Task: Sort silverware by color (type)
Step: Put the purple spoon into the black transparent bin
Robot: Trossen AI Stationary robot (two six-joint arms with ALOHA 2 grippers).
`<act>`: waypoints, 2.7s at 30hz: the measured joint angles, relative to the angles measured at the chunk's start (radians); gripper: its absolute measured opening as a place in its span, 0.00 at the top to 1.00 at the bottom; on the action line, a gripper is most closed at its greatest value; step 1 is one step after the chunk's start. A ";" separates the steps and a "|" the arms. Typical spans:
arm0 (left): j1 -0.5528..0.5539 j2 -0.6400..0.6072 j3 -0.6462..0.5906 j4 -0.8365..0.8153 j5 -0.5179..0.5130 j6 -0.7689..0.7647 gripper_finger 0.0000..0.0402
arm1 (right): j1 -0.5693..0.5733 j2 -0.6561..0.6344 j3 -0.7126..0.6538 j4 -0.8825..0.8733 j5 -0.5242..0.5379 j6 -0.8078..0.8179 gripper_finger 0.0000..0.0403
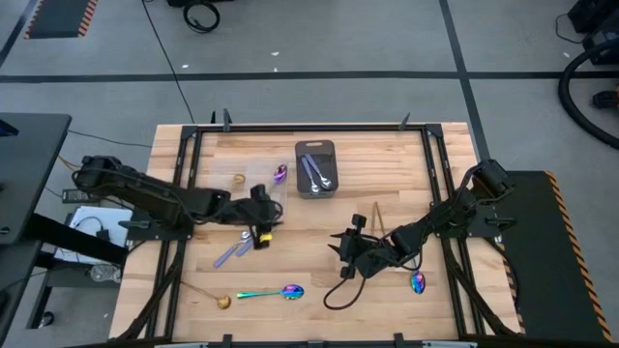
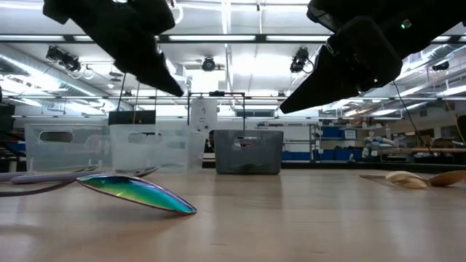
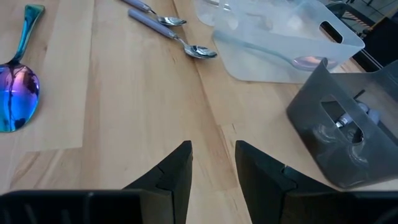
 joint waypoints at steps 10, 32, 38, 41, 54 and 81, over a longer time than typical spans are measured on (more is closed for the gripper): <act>-0.092 0.001 0.000 -0.193 0.194 -0.301 0.67 | 0.000 0.000 0.000 -0.003 0.000 -0.010 0.67; -0.160 0.029 -0.021 -0.452 0.187 -0.791 0.67 | -0.009 0.000 0.000 0.001 -0.015 -0.016 0.67; -0.161 0.125 -0.020 -0.449 0.192 -0.809 0.67 | -0.008 0.000 0.000 0.008 -0.017 -0.016 0.67; -0.161 0.152 -0.020 -0.435 0.210 -0.810 0.67 | -0.008 0.000 0.000 0.009 -0.017 -0.016 0.67; -0.171 0.256 0.006 -0.458 0.198 -0.770 0.77 | -0.012 0.000 0.000 0.011 -0.018 -0.010 0.67; -0.199 0.266 0.125 -0.463 0.010 -0.543 0.87 | -0.012 0.000 0.000 0.009 -0.019 -0.009 0.67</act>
